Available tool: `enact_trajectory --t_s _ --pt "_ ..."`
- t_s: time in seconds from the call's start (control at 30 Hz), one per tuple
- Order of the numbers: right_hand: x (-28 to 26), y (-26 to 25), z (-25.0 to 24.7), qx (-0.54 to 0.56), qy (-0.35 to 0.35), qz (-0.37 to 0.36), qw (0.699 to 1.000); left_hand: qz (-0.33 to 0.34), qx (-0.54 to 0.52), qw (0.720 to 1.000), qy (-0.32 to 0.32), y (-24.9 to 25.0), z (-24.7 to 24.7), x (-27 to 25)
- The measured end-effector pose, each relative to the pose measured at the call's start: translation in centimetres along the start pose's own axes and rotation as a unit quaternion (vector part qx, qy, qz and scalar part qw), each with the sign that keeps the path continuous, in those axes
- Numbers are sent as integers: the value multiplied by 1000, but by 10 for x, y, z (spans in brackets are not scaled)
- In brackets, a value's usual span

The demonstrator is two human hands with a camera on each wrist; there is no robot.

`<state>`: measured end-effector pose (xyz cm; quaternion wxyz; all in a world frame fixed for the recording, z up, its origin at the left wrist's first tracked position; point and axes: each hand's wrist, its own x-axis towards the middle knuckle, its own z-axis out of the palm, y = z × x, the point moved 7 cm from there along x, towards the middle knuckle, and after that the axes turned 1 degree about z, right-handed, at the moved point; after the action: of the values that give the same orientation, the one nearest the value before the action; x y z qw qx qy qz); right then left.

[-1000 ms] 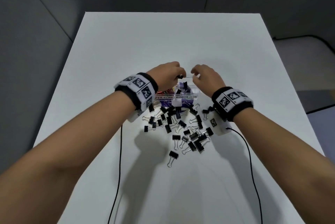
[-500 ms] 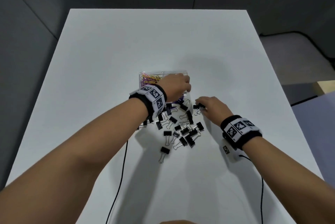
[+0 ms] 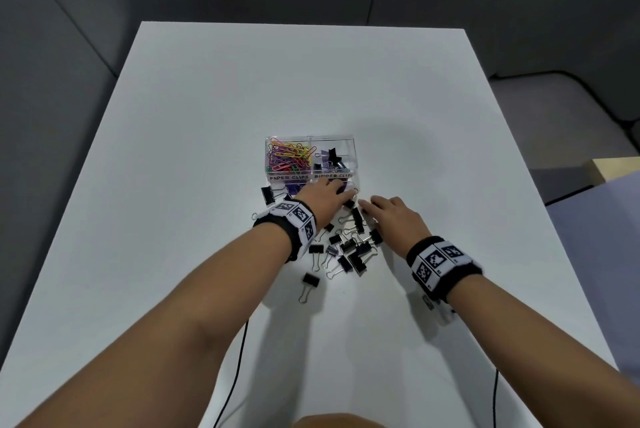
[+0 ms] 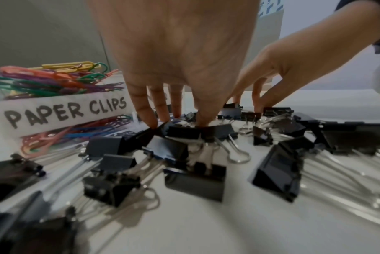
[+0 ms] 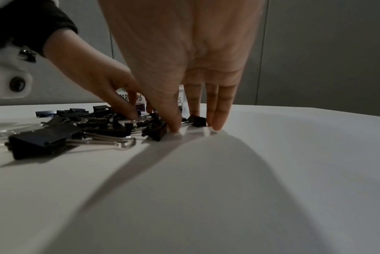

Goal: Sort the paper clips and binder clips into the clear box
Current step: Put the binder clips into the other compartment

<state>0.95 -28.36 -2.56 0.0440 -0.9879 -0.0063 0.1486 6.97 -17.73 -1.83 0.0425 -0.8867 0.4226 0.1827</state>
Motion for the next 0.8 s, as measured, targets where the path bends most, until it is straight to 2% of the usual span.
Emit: enact_trajectory --t_s 0.33,0.5,0.67,0.8 --pt "14 -1 -9 31 -21 -7 999 -36 -62 997 25 1 1 0" --pt "24 -2 -14 32 -69 -3 997 -41 -86 995 17 1 1 7" --pt "29 3 -12 77 -103 7 992 -56 -179 982 17 -7 3 11" --pt "22 5 -7 117 -81 11 990 -57 -227 972 9 -8 7 5"
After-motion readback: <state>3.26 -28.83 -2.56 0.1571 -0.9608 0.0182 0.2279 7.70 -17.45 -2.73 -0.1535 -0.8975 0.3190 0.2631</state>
